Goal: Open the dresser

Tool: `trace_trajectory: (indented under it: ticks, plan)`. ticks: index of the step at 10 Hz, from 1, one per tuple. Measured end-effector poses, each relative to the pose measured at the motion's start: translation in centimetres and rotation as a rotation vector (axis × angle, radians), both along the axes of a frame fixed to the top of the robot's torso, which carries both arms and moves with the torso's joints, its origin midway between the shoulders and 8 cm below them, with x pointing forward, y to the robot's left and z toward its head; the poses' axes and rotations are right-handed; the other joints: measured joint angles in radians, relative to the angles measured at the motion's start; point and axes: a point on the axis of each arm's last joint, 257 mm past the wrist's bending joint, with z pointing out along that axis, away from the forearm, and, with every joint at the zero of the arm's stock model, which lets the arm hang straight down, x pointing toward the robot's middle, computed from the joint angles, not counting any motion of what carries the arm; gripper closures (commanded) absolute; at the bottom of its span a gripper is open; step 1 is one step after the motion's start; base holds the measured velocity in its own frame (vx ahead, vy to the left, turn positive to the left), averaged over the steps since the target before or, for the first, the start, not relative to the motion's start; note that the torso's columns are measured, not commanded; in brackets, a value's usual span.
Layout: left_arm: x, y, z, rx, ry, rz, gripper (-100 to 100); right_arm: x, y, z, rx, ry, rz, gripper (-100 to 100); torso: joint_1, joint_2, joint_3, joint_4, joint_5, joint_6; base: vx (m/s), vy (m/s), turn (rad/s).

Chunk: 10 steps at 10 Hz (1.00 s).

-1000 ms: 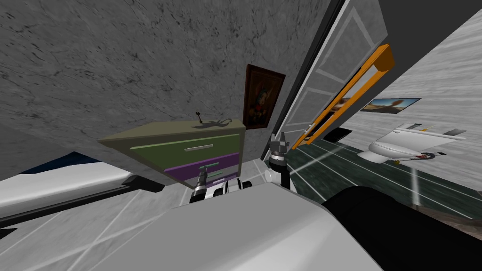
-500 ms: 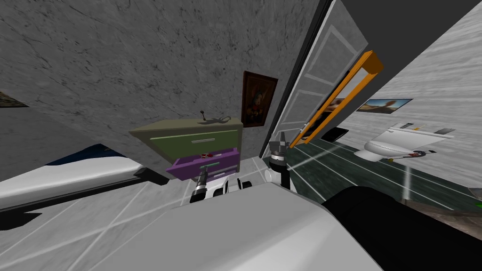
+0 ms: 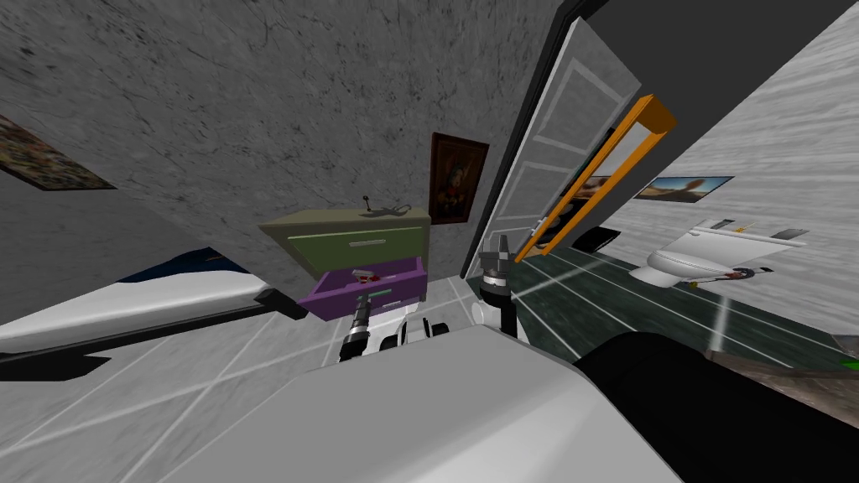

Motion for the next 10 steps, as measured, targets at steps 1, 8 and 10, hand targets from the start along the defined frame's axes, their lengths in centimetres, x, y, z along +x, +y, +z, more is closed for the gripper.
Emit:
trace_trajectory:
  ticks: [1,8,10]
  plan:
    - [0.8,0.1,0.5,0.002,0.000,-0.002,-100,0.0,0.0,0.0,0.000,0.000,0.000,0,-0.001,0.002,0.001,0.001,-0.001,0.000,-0.062,-0.014,0.025]
    - [6.5,0.1,3.9,0.002,0.019,-0.016,-100,0.0,0.0,0.0,0.000,0.000,0.000,0,-0.005,0.014,0.007,0.008,-0.005,-0.001,-0.069,-0.009,0.017]
    - [6.5,0.1,3.5,0.001,0.032,-0.015,0,0.0,0.0,0.0,0.000,0.000,0.000,0,-0.004,0.011,0.006,0.005,-0.003,-0.001,0.000,0.000,0.000]
